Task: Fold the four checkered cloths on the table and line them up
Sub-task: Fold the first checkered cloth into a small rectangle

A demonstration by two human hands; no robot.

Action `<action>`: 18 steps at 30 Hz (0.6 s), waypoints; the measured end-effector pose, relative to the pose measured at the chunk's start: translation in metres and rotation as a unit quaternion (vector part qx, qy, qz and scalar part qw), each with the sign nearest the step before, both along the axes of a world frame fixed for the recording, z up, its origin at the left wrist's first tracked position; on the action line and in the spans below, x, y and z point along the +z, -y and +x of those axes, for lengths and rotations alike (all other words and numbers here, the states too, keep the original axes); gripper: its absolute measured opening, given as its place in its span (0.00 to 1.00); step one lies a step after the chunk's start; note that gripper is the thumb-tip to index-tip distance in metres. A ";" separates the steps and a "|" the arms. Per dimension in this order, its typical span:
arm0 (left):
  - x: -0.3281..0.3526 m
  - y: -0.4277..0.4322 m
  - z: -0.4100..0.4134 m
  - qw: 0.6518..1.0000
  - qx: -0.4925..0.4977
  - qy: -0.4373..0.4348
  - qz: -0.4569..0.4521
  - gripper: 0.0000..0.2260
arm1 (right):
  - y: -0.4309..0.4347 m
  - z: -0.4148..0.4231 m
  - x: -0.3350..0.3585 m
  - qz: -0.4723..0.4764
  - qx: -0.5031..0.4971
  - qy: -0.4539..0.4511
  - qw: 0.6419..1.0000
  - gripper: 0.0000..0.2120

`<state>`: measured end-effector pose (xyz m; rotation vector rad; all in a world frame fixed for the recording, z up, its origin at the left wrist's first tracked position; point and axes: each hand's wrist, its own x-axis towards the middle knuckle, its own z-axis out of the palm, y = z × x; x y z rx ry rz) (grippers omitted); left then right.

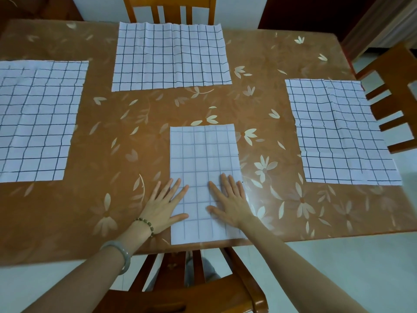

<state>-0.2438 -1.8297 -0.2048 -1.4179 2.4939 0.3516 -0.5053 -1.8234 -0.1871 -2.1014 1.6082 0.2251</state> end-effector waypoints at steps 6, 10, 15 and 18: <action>-0.009 -0.018 0.014 1.000 -0.018 0.009 0.005 0.36 | -0.025 -0.011 -0.009 0.011 0.021 -0.029 0.999 0.37; -0.001 -0.021 0.007 1.000 -0.007 0.018 0.020 0.36 | -0.019 -0.005 -0.001 0.005 0.003 -0.004 1.000 0.39; 0.007 -0.035 -0.006 0.999 0.039 0.009 0.016 0.33 | -0.014 0.016 0.011 -0.017 -0.045 0.053 0.997 0.36; 0.008 -0.038 -0.012 0.995 0.090 -0.034 0.014 0.33 | -0.005 0.025 0.011 -0.011 -0.104 0.048 0.993 0.28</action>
